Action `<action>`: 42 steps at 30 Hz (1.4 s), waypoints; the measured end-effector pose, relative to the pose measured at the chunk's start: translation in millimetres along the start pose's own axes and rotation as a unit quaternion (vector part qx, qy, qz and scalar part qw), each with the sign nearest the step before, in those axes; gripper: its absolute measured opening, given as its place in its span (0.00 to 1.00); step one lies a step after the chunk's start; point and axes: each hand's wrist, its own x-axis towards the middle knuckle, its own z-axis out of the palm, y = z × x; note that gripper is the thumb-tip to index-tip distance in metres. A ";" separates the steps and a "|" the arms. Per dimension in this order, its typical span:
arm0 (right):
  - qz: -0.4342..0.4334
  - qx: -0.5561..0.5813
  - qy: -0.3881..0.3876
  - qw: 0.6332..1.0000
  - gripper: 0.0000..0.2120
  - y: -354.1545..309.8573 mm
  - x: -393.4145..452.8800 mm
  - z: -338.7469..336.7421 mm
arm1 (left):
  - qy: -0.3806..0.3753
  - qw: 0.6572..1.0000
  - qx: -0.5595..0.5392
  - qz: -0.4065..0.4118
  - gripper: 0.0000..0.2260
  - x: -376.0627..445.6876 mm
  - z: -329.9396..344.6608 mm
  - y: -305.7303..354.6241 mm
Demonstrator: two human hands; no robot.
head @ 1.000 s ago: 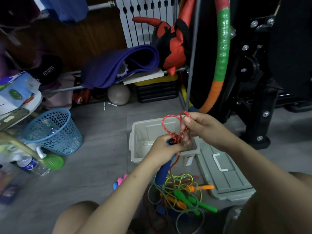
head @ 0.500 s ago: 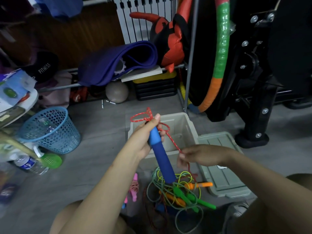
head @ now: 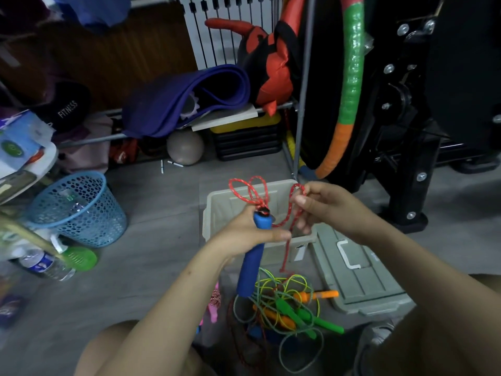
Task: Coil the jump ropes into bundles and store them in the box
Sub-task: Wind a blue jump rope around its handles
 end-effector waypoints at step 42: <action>0.158 -0.282 -0.194 0.926 0.17 24.9 2.4 -9.4 | 0.193 0.940 -0.280 -0.012 0.05 -2.5 -42.4 13.2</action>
